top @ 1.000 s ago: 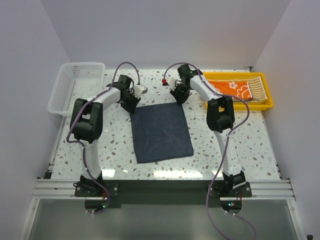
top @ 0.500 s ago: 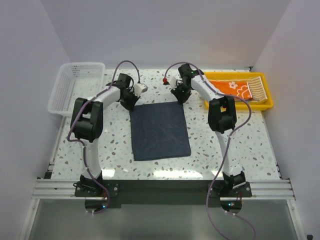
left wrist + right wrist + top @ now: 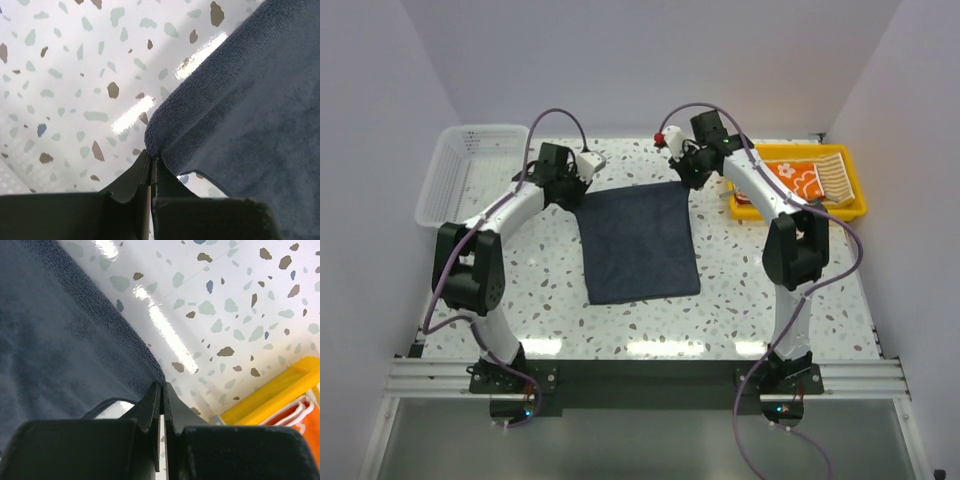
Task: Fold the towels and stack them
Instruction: Fold the towel
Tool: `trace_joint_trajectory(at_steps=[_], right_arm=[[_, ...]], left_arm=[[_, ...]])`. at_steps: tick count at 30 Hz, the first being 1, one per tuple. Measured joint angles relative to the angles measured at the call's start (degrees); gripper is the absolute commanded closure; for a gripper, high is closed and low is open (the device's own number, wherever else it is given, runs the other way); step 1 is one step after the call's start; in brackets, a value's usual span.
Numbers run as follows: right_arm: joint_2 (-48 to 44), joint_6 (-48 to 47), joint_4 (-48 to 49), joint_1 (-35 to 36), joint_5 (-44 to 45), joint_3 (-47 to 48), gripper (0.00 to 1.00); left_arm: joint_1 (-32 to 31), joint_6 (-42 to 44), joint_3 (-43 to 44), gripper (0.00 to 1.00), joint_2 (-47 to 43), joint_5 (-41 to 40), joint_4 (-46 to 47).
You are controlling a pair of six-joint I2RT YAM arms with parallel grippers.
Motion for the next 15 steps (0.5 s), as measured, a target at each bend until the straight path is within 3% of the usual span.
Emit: trace_joint_trajectory(at_steps=[9,15], right_arm=[[-9.29,1.46,4.61,4.46,4.33,-13.38,1.00],[-13.18,2.12,9.92,5.60,8.94,-16.13,1.00]], left_arm=[[-1.16,-7.61,-10.91,1.00,-12.94,-3.58,2.23],[-1.53,-10.40,-12.33,1.00,-16.37,-4.98,3.48]])
